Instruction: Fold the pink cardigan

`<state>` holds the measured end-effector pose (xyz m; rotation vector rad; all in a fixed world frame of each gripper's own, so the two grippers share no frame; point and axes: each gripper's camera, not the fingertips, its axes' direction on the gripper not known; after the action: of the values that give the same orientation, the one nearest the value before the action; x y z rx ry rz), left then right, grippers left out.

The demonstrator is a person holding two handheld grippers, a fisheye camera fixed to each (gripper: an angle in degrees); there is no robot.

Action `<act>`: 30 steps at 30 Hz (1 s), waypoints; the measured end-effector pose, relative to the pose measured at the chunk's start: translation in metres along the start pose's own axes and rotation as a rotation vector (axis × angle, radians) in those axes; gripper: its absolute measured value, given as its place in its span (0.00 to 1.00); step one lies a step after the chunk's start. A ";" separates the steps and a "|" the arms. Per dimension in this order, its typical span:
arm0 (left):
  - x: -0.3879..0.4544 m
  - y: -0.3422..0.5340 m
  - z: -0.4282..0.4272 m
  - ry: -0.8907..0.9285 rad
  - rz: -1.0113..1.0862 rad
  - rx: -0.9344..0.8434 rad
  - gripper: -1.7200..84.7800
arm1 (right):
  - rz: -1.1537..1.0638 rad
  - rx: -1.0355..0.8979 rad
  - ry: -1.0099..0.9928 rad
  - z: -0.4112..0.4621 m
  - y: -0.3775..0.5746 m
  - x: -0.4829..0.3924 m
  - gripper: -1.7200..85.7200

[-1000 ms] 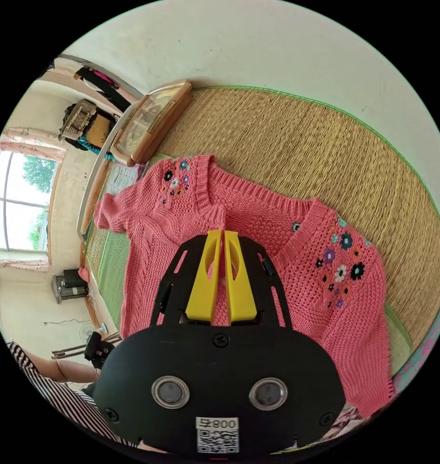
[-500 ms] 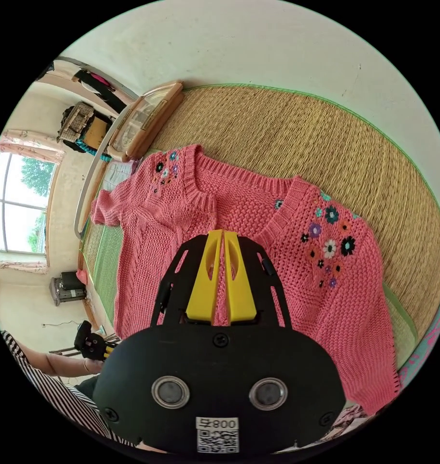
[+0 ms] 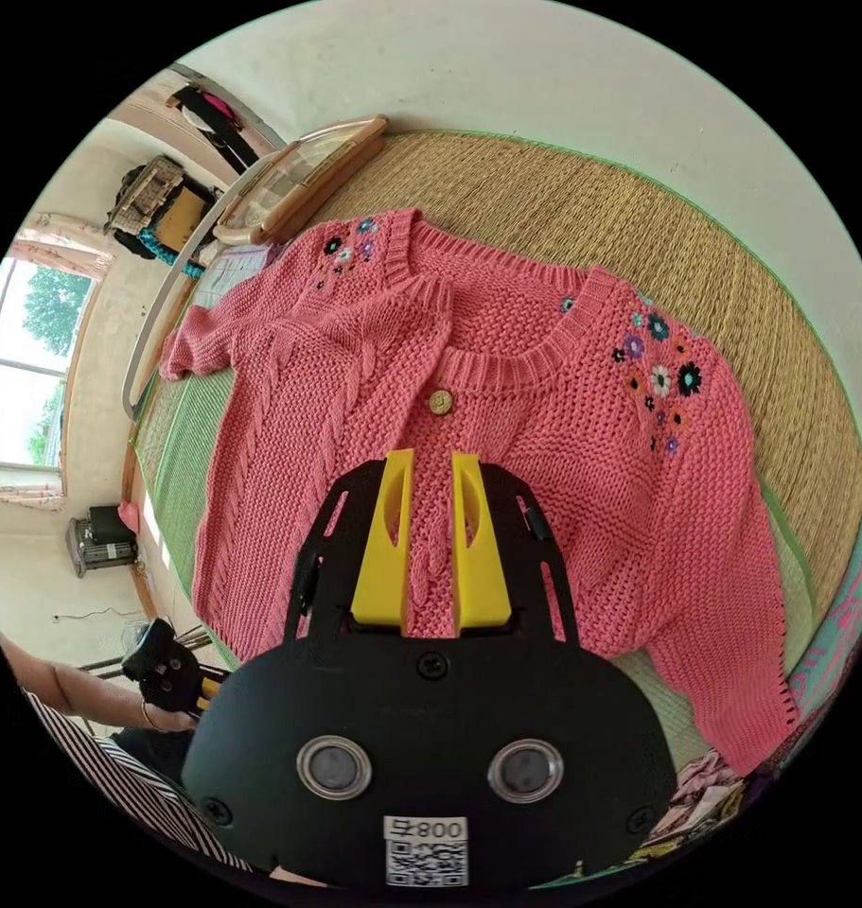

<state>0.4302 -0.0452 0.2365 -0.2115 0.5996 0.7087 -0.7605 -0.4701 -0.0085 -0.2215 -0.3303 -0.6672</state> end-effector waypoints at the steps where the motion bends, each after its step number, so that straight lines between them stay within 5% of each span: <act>1: 0.002 -0.002 0.010 -0.003 -0.004 -0.026 0.08 | -0.002 -0.011 0.025 0.005 -0.002 -0.002 0.10; 11: 0.003 -0.015 0.043 0.012 -0.038 -0.093 0.03 | -0.024 -0.028 0.094 0.030 0.008 0.003 0.06; 30: 0.048 0.008 -0.004 0.151 0.072 0.050 0.02 | 0.181 0.390 -0.581 -0.042 0.115 0.167 0.03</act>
<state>0.4521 -0.0146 0.2052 -0.1990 0.7714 0.7506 -0.5545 -0.4894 0.0033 -0.0657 -0.9753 -0.3364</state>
